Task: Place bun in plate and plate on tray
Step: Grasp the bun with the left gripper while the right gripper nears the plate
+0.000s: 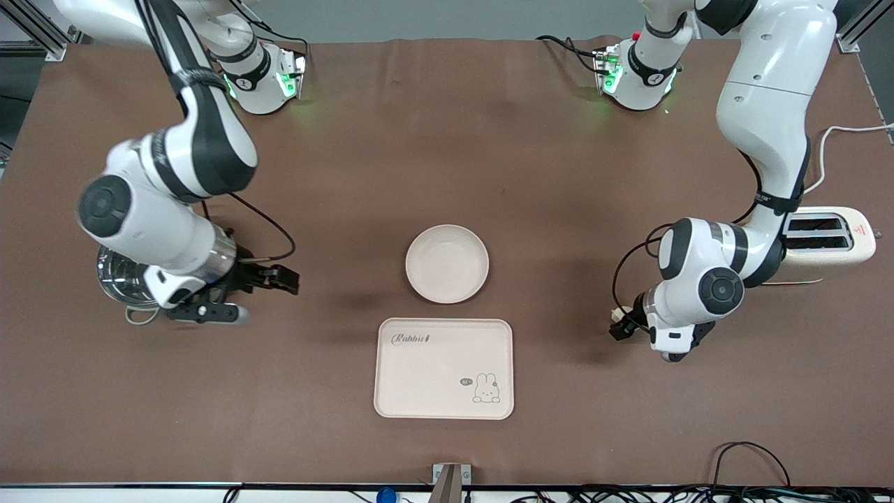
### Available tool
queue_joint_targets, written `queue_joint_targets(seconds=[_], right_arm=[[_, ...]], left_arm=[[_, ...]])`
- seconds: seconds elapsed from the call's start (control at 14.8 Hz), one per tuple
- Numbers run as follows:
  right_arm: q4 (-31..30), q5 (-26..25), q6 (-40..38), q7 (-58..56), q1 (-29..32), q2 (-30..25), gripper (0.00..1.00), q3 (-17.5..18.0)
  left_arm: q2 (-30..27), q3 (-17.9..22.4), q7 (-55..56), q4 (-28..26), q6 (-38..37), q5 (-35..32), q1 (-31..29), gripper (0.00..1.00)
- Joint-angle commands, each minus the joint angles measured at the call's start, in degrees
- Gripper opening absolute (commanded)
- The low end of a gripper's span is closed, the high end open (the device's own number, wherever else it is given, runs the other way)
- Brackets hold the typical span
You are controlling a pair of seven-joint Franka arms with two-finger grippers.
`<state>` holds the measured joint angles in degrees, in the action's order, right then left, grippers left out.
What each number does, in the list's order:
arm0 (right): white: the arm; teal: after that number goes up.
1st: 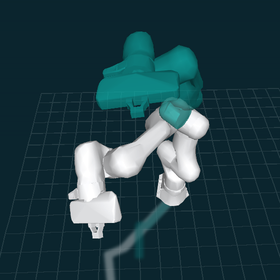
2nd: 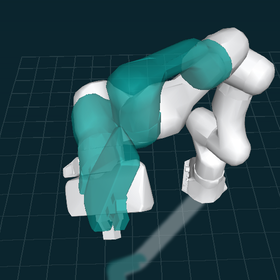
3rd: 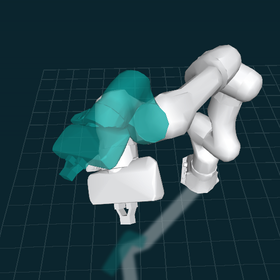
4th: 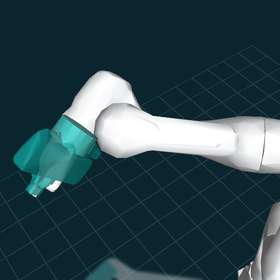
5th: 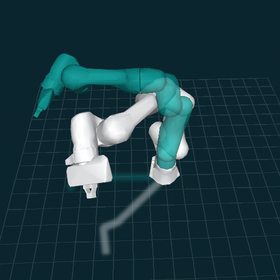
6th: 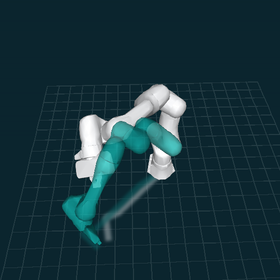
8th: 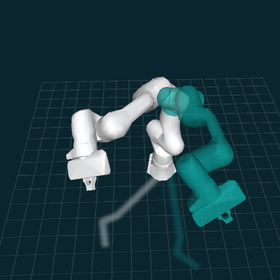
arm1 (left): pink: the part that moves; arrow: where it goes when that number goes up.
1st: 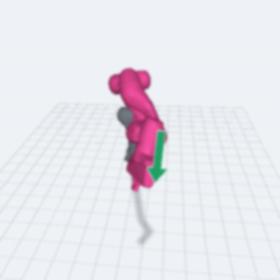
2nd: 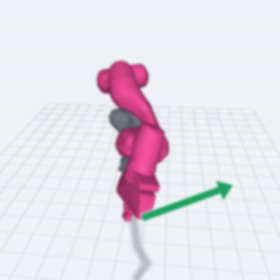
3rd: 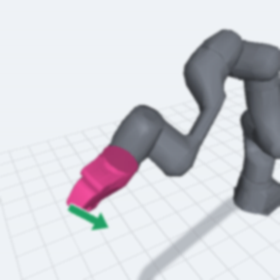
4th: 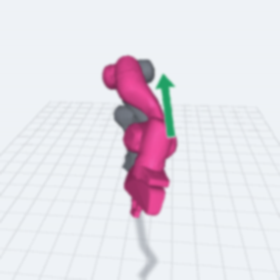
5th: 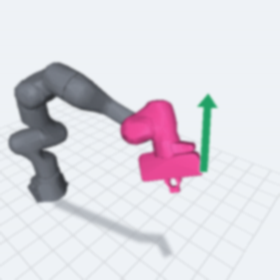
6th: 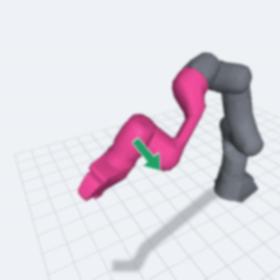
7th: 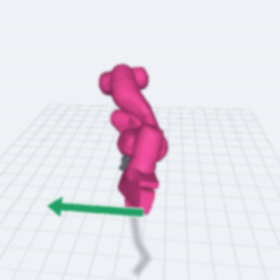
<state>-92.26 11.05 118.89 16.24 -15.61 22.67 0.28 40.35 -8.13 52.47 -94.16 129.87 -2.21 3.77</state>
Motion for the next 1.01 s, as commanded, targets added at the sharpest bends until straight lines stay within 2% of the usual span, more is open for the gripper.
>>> queue_joint_targets(seconds=[0.0, 0.14, 0.2, 0.34, 0.47, 0.68, 0.74, 0.81, 0.95], right_arm=[[0.07, 4.75, 7.38, 1.07, -2.13, 5.0, 1.0, -0.37], [0.15, 7.22, 13.88, 2.21, -6.26, 9.83, 1.0, -0.55], [0.07, 7.32, 15.31, 3.26, -6.8, 11.59, 1.0, -0.46], [-0.02, 7.4, 15.32, 5.02, -9.25, 13.01, 1.0, -0.46], [-0.81, 7.4, 15.85, 6.26, -11.19, 14.24, 1.0, -0.46], [-4.31, 7.4, 15.5, 6.08, -13.39, 13.9, 1.0, -0.28], [-5.98, 7.4, 15.67, 5.91, -14.0, 13.29, 1.0, 0.93], [-7.65, 7.4, 16.19, 5.91, -14.18, 12.41, 1.0, 2.34], [-11.25, 7.4, 21.18, 6.17, -16.46, 12.14, 1.0, 3.41]], left_arm=[[0.08, -0.14, 1.41, -0.32, 0.74, -0.25, -0.43, 0.54], [0.6, -0.14, 1.41, -0.14, 0.74, -0.25, -0.08, 0.31], [0.96, -0.22, 1.41, 0.21, 0.74, -0.16, 0.09, 0.27], [0.61, -0.31, 1.58, 0.3, 1.0, 1.32, 0.36, 0.25], [0.34, -1.62, 4.11, 0.38, 1.0, 3.7, 1.24, 0.2], [0.17, -7.06, 12.63, 2.3, 1.0, 3.79, 2.64, 0.17], [0.17, -9.25, 16.57, 3.28, 1.0, 3.62, 3.52, 0.17], [0.34, -11.02, 20.53, 4.5, 1.09, 3.27, 5.0, 0.17], [0.87, -11.3, 25.91, 6.35, 1.18, 3.35, 10.96, 0.18]])
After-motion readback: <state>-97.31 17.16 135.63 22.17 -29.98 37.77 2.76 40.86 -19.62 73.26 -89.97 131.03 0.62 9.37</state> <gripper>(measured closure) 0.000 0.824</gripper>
